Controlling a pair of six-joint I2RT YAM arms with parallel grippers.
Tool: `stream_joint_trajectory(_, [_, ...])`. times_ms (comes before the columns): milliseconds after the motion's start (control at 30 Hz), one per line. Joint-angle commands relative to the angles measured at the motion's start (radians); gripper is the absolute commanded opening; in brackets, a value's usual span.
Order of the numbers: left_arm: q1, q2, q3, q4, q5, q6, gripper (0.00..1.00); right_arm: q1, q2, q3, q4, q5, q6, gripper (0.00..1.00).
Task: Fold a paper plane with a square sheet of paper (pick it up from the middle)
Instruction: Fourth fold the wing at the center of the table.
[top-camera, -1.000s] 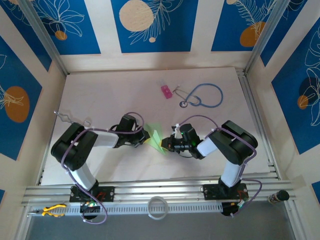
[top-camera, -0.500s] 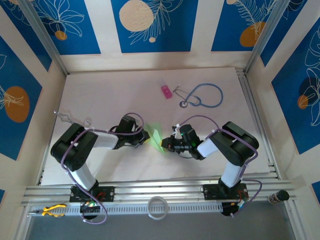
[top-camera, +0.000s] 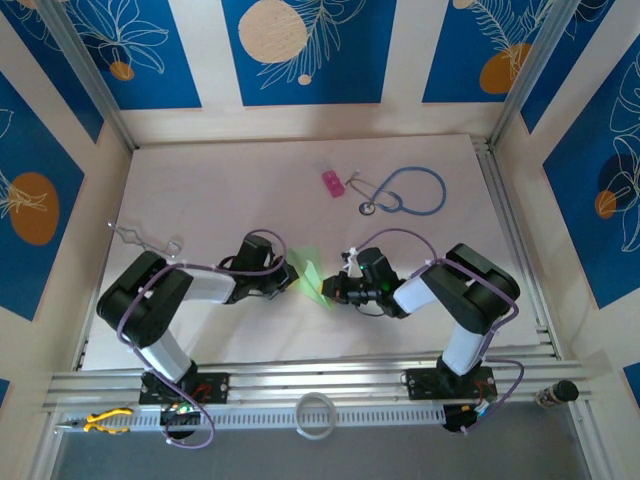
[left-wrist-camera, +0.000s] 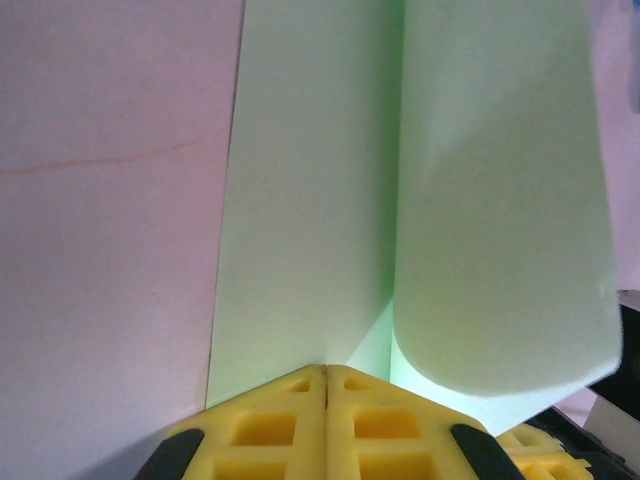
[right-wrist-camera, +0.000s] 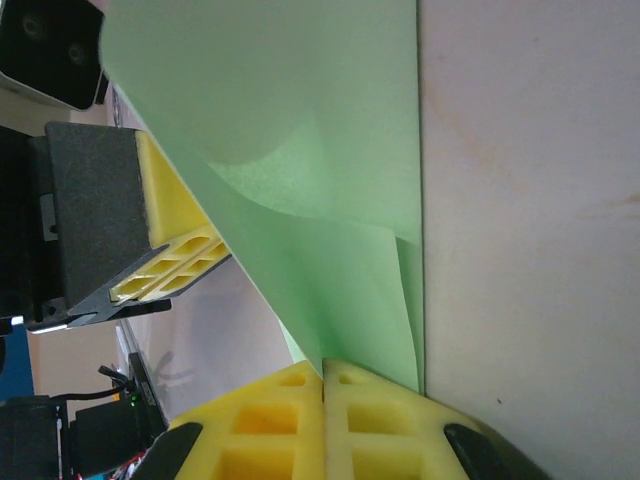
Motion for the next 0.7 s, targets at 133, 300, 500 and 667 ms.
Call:
stream_joint_trajectory(133, [-0.011, -0.015, -0.023, -0.051, -0.029, 0.001, 0.08, 0.009, -0.018, 0.027, -0.089, -0.051, -0.059, 0.03])
stream_joint_trajectory(300, [-0.012, -0.016, -0.027, -0.039, -0.024, -0.002, 0.08, 0.01, -0.008, 0.016, -0.079, -0.031, -0.057, 0.02])
stream_joint_trajectory(500, [-0.011, -0.026, -0.027, -0.05, -0.03, 0.001, 0.08, 0.007, 0.004, 0.004, -0.054, -0.027, -0.021, 0.03])
stream_joint_trajectory(667, [-0.011, -0.029, -0.032, -0.052, -0.028, 0.004, 0.08, 0.019, 0.008, -0.001, -0.04, -0.009, -0.002, 0.02])
